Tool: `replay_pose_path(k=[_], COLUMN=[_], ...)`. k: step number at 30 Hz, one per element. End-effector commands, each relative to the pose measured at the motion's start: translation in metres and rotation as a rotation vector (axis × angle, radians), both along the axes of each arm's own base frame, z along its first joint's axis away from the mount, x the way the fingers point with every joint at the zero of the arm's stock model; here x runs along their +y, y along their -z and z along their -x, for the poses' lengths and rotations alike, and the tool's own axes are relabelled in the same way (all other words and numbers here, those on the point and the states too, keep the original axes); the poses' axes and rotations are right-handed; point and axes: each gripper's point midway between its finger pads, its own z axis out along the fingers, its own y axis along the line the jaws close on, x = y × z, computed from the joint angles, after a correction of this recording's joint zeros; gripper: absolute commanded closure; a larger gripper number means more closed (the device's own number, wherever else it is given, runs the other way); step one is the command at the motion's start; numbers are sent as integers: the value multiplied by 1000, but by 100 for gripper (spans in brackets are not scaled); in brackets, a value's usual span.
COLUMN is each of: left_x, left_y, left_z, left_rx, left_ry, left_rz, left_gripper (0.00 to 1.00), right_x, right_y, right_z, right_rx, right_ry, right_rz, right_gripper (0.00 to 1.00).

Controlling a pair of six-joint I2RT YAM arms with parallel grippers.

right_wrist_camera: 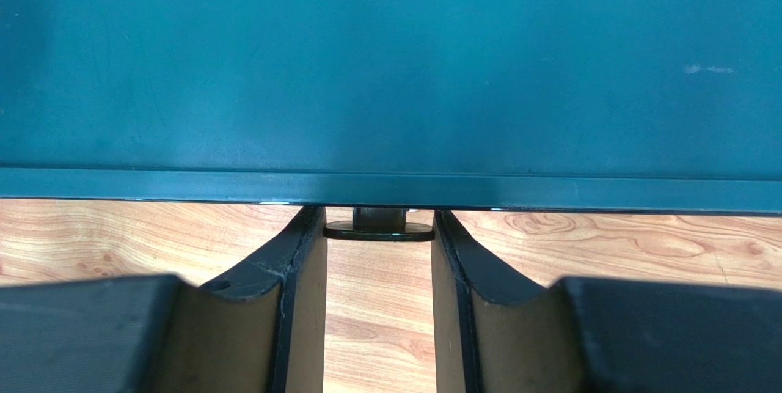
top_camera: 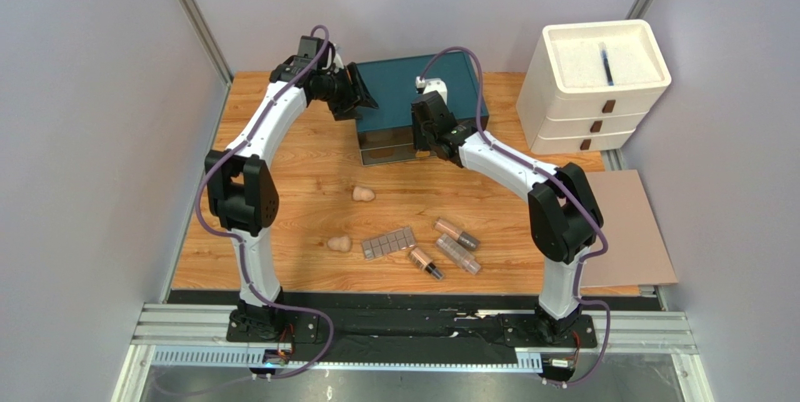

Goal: Organize the makeup

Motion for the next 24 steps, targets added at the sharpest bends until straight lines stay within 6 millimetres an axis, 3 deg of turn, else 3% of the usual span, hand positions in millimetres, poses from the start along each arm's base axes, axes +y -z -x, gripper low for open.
replay_pose_path(k=[1,4,5,8,9,10,12,24], left_x=[23,14,13,9,8,7,7,7], left_y=[52,54,55,59,66,61,72,80], left_z=[-1,-10,-12,-16,-17,-22,-21,-20], left_rx=[147,143,145,165,184,174,218,249], left_ry=[-87,-68,-66,-68,-69,-68,-69,-68], left_rz=[-124,-108,-109,-112,-115,-111,-124,-128], left_gripper=[38,54,66,93,96,100,100,100], right_x=[-11,-13,-14,-17,-17,-18,-18,-19], right_y=[19,18,20,19,17,15,16,19], right_z=[29,33,35,41,42,44,50,93], right_rx=[120,125,131,140,141,138,152,220], right_ry=[-8,-14,-15,-27,-26,-29,-35,-88], right_rz=[57,60,63,63,60,56,48,15], right_gripper=[100,100,100,100,100,100,100,100])
